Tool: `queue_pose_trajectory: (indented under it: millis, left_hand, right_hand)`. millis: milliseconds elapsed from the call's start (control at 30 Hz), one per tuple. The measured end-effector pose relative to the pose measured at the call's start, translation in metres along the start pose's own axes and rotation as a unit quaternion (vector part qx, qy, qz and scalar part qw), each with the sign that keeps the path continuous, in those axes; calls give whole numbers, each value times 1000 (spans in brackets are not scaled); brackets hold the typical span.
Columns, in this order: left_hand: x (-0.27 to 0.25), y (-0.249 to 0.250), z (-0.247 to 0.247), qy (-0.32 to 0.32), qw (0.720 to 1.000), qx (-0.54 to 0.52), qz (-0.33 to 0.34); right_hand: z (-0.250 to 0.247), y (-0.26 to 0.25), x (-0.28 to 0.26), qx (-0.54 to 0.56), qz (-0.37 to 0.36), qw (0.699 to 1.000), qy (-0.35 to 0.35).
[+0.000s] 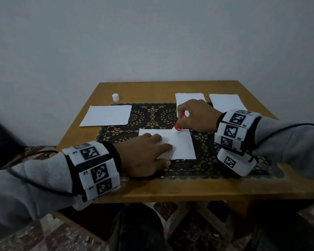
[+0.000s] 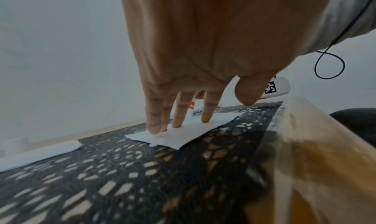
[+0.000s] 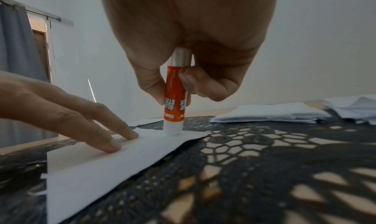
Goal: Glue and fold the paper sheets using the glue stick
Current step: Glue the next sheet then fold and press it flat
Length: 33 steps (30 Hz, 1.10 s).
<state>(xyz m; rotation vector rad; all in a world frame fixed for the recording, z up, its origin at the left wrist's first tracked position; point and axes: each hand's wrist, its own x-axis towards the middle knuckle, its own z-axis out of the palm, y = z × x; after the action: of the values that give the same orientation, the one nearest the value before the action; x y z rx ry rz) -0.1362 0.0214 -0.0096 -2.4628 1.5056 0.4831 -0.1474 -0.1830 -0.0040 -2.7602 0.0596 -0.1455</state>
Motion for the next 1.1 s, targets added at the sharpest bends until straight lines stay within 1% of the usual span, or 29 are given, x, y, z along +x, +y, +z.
queue_pose_trajectory:
  millis: [100, 300, 433, 500, 600, 733, 1100]
  left_hand:
    - [8, -4, -2, 20, 1000, 17, -2]
    - [26, -9, -9, 37, 998, 51, 6]
    - [37, -11, -12, 34, 996, 76, 7]
    - [42, -12, -14, 25, 996, 86, 8]
    - [44, -14, -15, 16, 996, 87, 13]
    - [45, -16, -13, 22, 996, 90, 9]
    - [46, -17, -11, 23, 996, 81, 4]
  right_hand:
    - [-4, 9, -2, -10, 9, 1000, 0]
    - [-17, 26, -12, -33, 26, 999, 1]
    - [-21, 27, -11, -17, 28, 998, 53]
    - [-19, 25, -11, -3, 24, 998, 62]
    - [-9, 19, -13, -15, 12, 998, 52]
    - [-2, 16, -13, -6, 9, 999, 39]
    - [-2, 5, -31, -17, -21, 1000, 11]
